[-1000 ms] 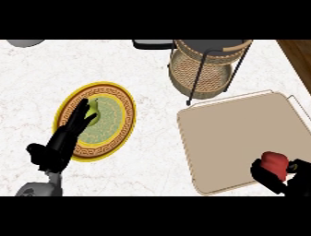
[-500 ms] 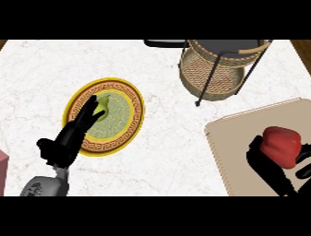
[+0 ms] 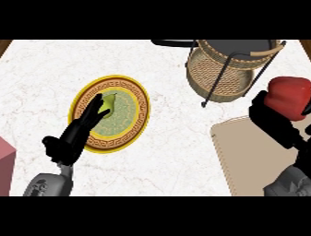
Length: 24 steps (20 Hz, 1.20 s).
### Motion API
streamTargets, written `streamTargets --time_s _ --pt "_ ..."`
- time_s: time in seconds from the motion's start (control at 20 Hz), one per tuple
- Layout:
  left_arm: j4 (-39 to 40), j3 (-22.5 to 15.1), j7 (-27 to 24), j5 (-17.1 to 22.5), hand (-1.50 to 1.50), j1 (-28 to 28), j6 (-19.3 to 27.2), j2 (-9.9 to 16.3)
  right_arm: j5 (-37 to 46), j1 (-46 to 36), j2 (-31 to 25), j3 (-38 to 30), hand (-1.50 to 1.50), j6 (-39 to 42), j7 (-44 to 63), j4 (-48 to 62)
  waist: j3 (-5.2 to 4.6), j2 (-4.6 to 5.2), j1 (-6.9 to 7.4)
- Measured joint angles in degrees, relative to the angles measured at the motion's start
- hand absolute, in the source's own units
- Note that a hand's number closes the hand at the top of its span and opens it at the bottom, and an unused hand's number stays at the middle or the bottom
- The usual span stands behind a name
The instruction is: Pick the bell pepper from the tray and place it in the tiered basket
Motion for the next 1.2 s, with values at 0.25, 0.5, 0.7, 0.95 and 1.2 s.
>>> streamTargets --time_s 0.25,0.5,0.7,0.95,1.2 --pt "0.58 -0.05 -0.01 -0.03 0.00 -0.97 -0.50 0.08 -2.92 -13.27 0.03 -9.50 1.50 2.33 -0.59 9.75 0.05 0.25 0.62" --pt "0.99 0.36 0.05 0.14 0.00 -1.61 -0.50 0.00 -5.96 -25.86 0.03 -20.53 1.50 3.15 -3.54 22.50 0.12 0.37 0.69" --pt "1.39 -0.10 -0.46 -0.62 0.00 -1.57 0.19 -0.73 -7.29 -33.12 -0.87 -27.85 1.50 2.08 -5.68 34.30 0.17 0.50 0.67" --pt "1.24 0.51 0.25 -0.09 0.00 -2.24 -0.63 -0.11 -8.24 -40.42 -3.05 -34.57 1.50 -2.78 -8.22 49.60 0.20 0.68 0.87" --pt "1.04 0.68 0.72 -0.14 0.00 -2.42 -0.59 -0.23 -9.34 -44.71 -4.55 -39.13 1.50 -11.28 -11.06 63.04 0.22 0.77 0.92"
